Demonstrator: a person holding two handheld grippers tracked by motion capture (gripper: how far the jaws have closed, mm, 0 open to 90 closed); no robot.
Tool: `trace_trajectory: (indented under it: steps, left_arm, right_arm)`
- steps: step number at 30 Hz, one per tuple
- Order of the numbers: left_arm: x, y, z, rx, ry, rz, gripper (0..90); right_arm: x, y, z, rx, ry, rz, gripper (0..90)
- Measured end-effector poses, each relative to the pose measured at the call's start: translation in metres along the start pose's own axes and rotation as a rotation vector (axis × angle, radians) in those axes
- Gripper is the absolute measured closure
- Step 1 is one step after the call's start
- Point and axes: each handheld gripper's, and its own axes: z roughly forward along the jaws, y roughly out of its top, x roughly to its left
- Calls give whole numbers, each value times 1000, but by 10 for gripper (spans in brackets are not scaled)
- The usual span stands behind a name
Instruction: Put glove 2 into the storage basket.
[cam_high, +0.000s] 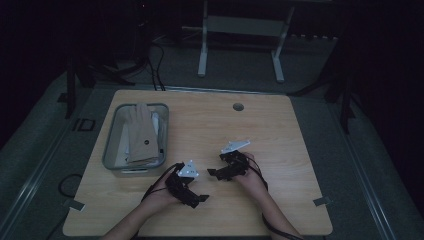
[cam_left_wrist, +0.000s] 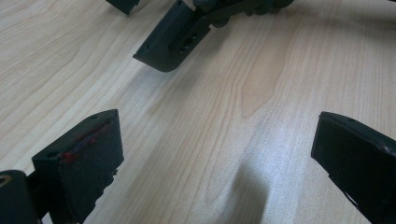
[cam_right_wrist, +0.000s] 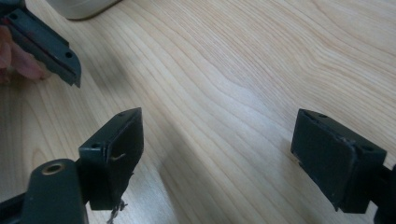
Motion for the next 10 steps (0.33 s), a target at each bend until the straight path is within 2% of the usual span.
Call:
trace_trajectory:
  steps: [10]
  left_arm:
    - [0,-2,2,-4,-23,-2,24]
  right_arm:
    - [-2,-2,-2,-12,-20,-1,170]
